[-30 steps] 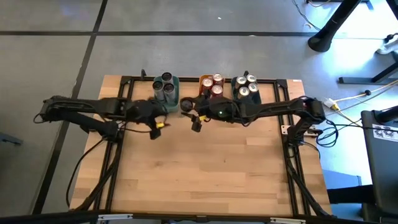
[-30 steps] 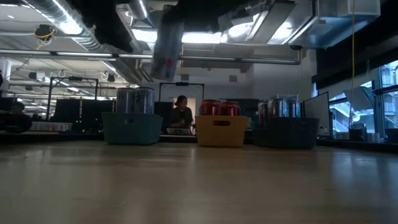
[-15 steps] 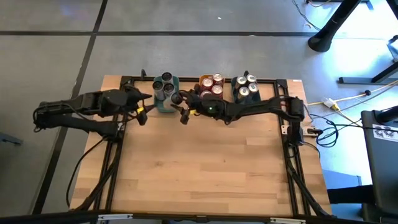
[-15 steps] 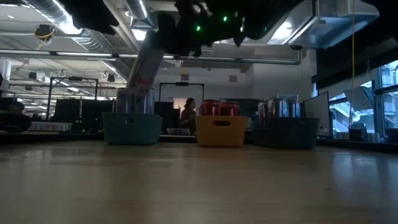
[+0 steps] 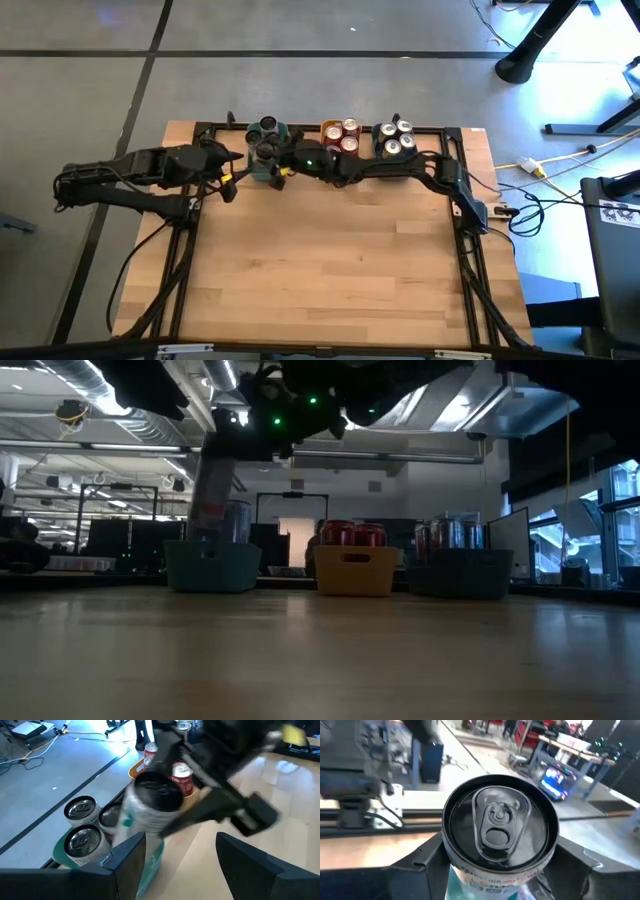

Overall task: Sort soda cans
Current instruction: Put the white pink soda can into the green bin

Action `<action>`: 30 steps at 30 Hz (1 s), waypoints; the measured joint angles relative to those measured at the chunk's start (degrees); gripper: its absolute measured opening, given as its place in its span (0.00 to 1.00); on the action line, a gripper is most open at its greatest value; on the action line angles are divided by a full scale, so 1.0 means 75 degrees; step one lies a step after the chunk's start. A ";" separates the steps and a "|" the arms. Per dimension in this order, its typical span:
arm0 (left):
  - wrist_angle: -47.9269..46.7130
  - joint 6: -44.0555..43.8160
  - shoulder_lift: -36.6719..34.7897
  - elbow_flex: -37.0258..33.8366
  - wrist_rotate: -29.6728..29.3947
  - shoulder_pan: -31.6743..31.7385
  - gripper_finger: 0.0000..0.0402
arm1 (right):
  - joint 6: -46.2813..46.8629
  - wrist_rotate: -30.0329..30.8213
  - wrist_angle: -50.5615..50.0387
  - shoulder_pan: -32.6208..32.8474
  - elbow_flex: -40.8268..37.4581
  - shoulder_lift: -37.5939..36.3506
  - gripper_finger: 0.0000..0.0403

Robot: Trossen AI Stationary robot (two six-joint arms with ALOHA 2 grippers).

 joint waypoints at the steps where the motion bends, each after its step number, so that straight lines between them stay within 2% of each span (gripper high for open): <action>1: 0.0000 -0.0003 0.0000 0.0000 0.0000 0.0000 0.57 | 0.0000 -0.0007 -0.0255 -0.0042 0.0235 0.0107 0.62; 7: 0.0003 -0.0010 0.0000 -0.0003 0.0000 0.0000 0.57 | 0.0048 0.0047 -0.1127 -0.0166 0.0854 0.0642 0.62; 30: 0.0032 -0.0039 0.0000 -0.0006 0.0000 0.0000 0.57 | 0.0861 -0.0178 -0.1331 -0.0284 0.0661 0.0797 0.62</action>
